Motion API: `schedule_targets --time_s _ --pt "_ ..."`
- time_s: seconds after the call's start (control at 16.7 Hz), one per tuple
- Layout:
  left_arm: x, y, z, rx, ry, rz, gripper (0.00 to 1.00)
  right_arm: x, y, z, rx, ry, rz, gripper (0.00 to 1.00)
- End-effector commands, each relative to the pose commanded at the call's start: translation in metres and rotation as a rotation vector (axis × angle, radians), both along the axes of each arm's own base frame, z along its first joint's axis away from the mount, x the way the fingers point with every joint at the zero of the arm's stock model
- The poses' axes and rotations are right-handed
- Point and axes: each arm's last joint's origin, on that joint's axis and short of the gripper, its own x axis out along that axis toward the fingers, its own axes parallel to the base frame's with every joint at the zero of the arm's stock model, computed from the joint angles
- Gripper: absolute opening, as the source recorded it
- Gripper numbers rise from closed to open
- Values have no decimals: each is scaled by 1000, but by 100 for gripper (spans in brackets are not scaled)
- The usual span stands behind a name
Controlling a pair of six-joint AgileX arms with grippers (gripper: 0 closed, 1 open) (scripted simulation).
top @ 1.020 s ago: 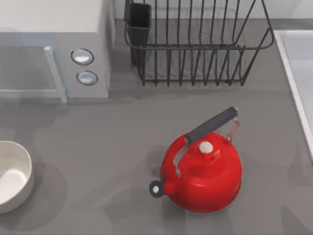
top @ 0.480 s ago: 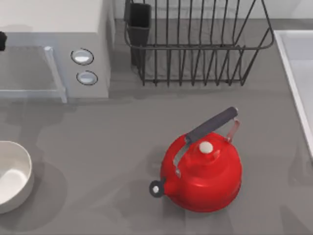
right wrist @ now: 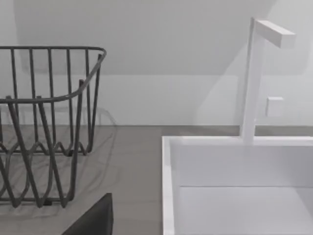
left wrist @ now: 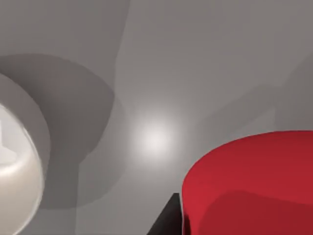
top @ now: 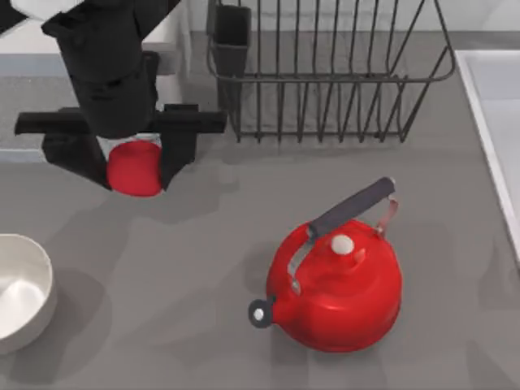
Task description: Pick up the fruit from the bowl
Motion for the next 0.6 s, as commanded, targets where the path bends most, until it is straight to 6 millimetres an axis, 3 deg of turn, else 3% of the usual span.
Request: schedule_targets --time_s 0.18,0.42,0.6 --pt "-3 -18 -13 -1 -1 1 0 0 0 0 0 0 0 100" --pt "-3 -17 -12 -4 -4 2 0 0 0 0 0 0 0 100" --pt "-1 -18 -32 0 2 1 0 0 0 0 0 0 0 100"
